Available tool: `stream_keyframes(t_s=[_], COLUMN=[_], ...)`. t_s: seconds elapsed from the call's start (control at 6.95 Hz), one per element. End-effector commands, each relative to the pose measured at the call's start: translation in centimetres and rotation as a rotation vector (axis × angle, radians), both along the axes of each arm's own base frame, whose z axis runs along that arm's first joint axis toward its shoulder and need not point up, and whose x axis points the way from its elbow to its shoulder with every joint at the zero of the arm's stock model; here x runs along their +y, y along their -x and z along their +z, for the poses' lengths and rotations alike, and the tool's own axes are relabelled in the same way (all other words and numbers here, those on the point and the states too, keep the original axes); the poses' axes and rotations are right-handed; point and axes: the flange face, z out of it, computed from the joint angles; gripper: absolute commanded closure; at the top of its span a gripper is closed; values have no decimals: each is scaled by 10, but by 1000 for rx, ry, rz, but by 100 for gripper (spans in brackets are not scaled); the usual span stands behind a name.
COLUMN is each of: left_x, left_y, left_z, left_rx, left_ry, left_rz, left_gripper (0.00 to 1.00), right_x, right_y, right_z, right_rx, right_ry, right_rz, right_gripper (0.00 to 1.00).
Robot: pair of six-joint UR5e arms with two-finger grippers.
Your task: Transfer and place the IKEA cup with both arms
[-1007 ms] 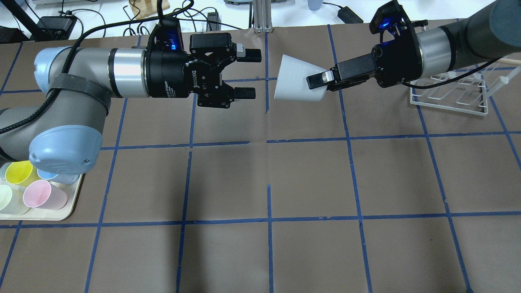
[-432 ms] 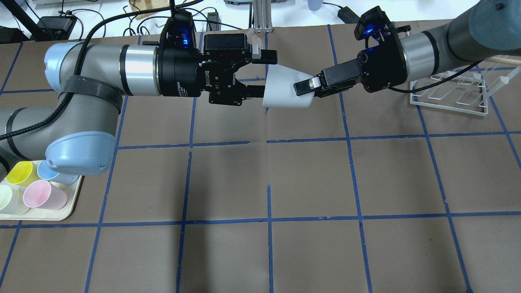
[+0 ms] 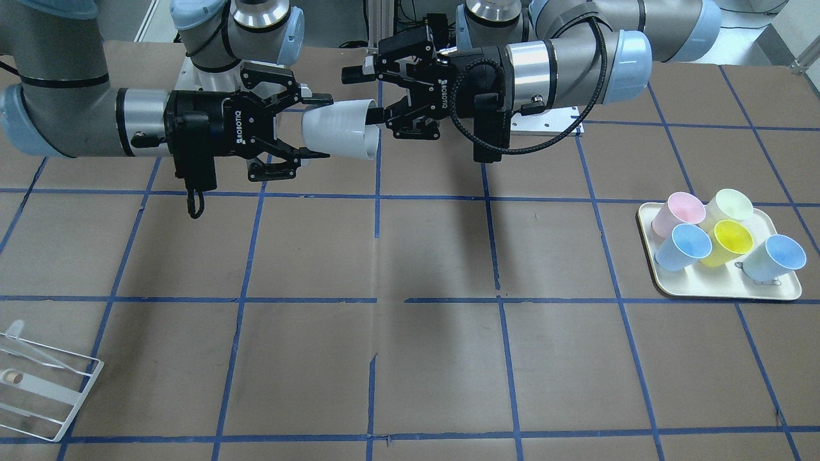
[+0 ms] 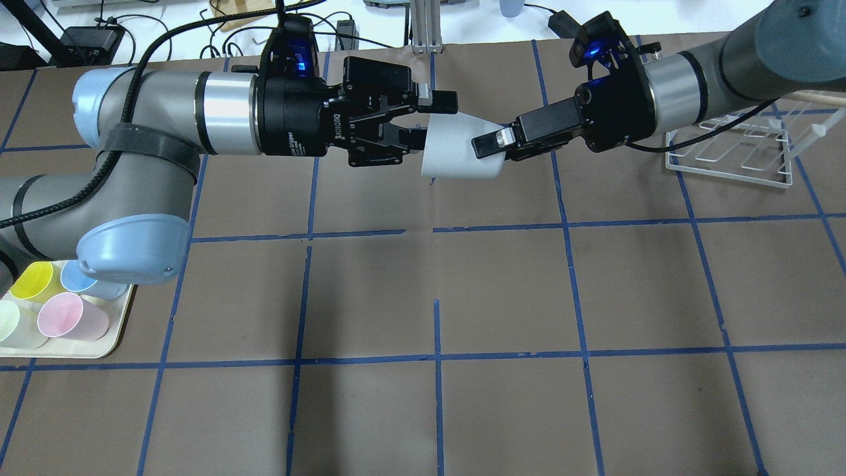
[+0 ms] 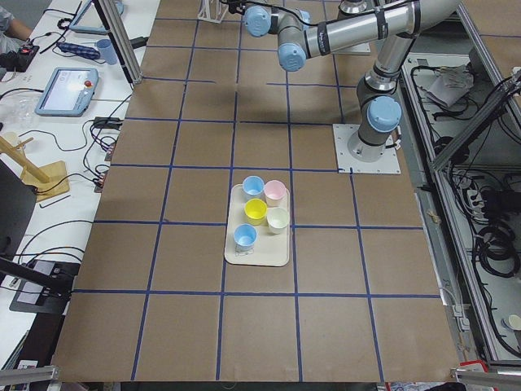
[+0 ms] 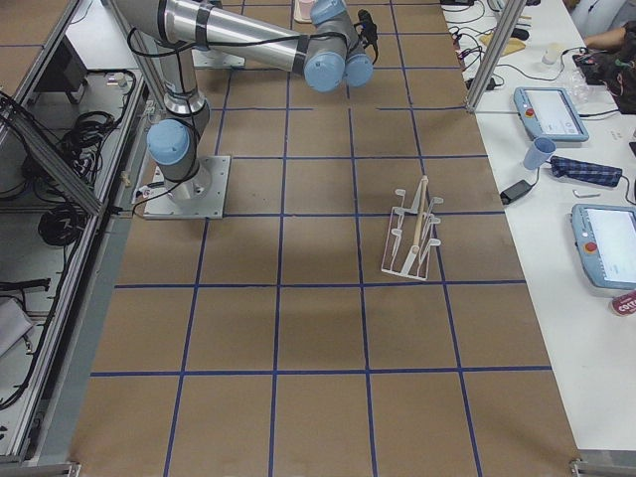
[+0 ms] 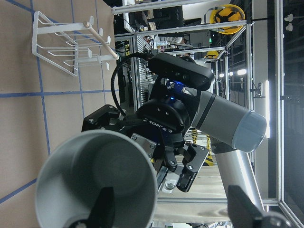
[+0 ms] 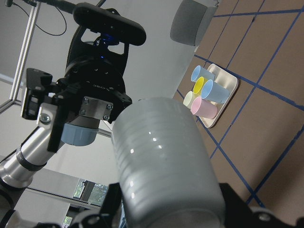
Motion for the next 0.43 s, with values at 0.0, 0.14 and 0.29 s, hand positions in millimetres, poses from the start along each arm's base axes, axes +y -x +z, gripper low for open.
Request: stream_keyframes(t_s=[0.0,0.14,0.29], left_x=[-1,-1,-2], left_y=[0,-1,-1], left_z=[-4,-4,-4], left_rx=[-8,-10,-10], left_ry=[-6,-6,-6], left_rz=[1,3,3], left_gripper=[80,93,100], right_x=[1,1,1], right_y=[-2,-2,-2], right_z=[0,0,1], right_rx=[0,0,0], right_ry=[-1,-1,1], right_rz=[4,4,3], right_gripper=[90,90,90])
